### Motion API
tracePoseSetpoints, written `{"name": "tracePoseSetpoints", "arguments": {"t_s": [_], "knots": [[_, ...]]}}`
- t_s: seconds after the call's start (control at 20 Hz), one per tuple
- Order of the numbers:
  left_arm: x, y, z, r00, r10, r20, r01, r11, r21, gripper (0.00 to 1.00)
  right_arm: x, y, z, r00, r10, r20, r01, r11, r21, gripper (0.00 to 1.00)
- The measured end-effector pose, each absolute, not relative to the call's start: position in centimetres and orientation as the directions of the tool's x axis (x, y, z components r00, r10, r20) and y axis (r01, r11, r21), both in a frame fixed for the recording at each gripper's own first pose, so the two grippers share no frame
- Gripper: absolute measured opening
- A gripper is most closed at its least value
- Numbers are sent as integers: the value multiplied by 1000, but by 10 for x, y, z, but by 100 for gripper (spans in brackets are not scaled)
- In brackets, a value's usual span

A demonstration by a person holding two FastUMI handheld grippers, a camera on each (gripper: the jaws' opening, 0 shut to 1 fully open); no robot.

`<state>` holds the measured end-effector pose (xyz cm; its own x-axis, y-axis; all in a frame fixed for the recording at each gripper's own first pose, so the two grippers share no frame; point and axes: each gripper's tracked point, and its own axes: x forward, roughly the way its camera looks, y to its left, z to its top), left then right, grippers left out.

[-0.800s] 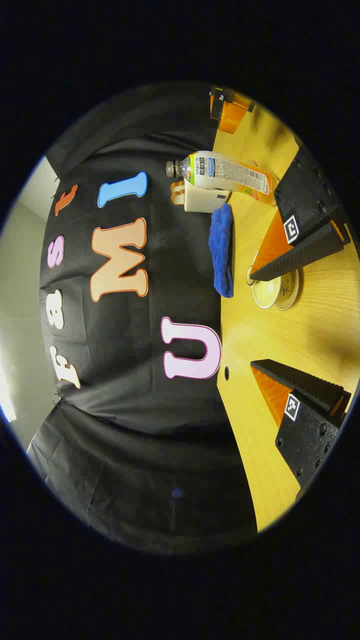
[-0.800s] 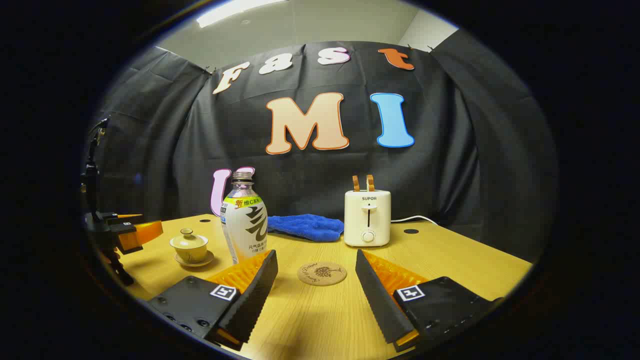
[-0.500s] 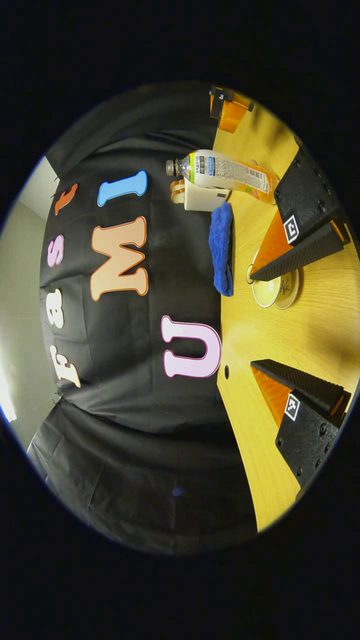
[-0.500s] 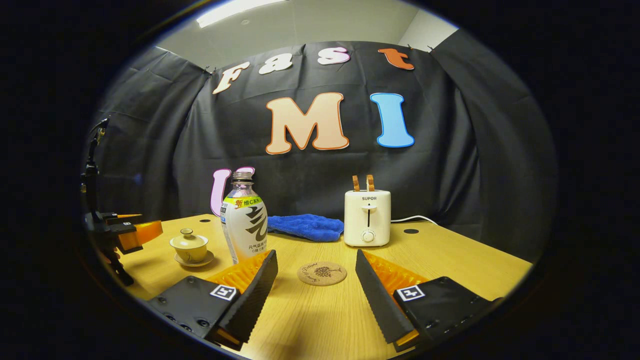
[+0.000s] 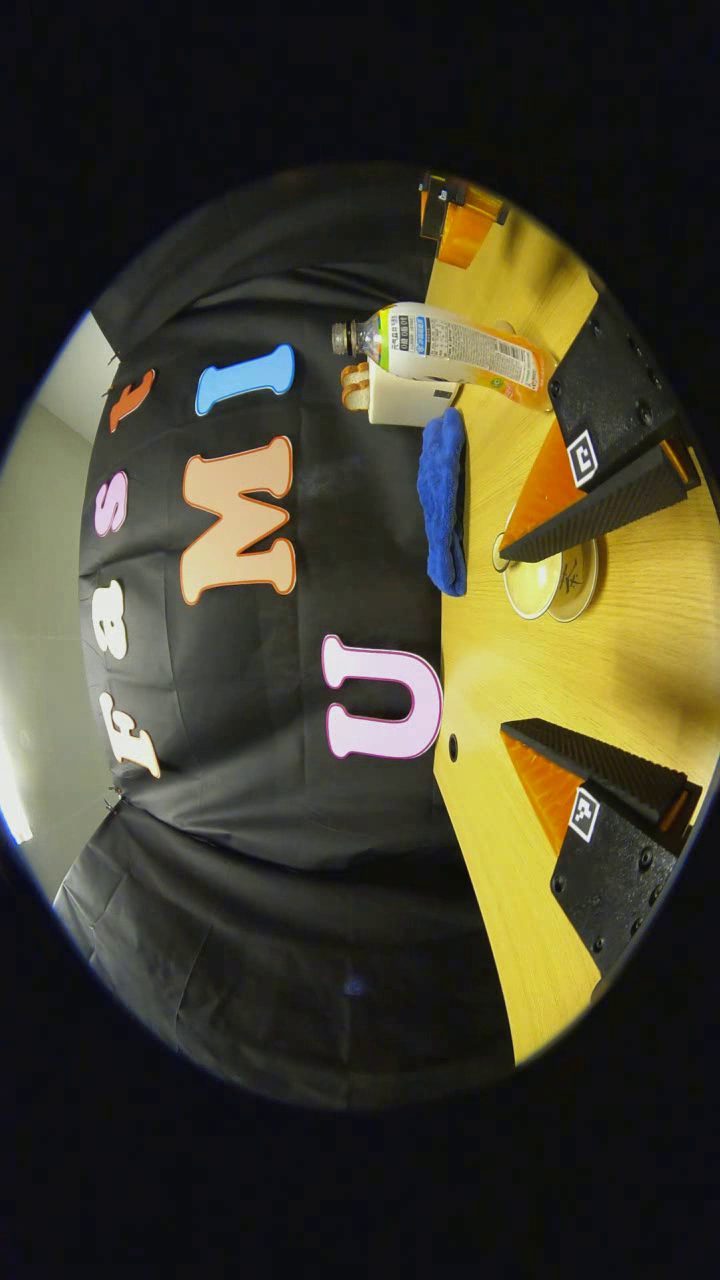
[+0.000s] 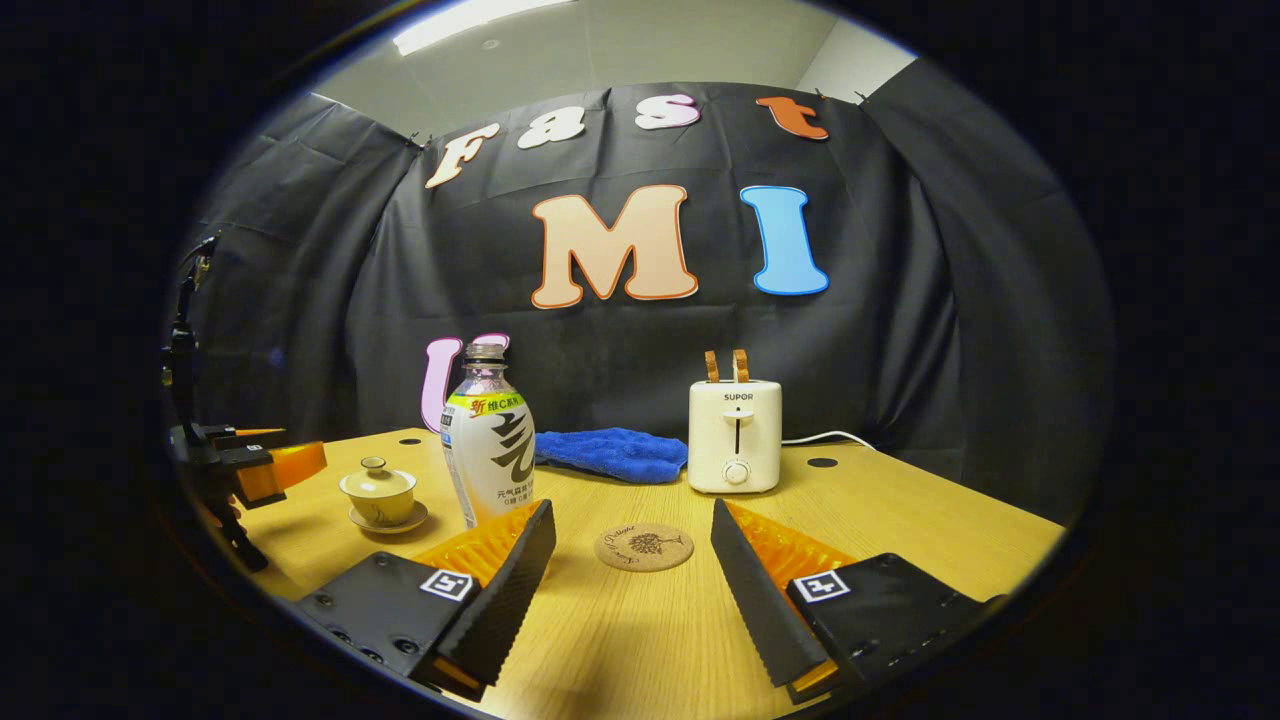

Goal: Open the teacup lid with one hand, grasp the water bottle and pour water into the teacup with the other hand; after pouring, place the water bottle on the coaster and then close the teacup lid.

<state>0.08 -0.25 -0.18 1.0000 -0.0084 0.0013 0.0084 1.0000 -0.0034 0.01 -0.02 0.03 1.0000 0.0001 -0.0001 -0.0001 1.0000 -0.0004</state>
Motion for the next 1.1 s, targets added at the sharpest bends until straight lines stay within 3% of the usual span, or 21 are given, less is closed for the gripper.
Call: {"name": "tracePoseSetpoints", "arguments": {"t_s": [0.05,0.35,0.75,0.85,1.1], "knots": [[1,-4,-2,1000,-13,1,13,1000,-4,92,0,0,1,1000,0,0,0,1000,0,99],[2,-13,-2,998,-56,1,56,998,-8,92,0,-1,1,1000,0,0,0,1000,-1,99],[10,-40,-2,979,-202,9,202,979,-4,92,0,-1,1,1000,0,0,0,1000,-1,99],[14,-46,-2,974,-228,10,228,974,-1,92,0,-1,1,1000,0,0,0,1000,-1,95],[30,-61,-9,954,-299,-31,299,954,9,92,-1,1,0,1000,8,-1,-8,1000,-1,99]]}}
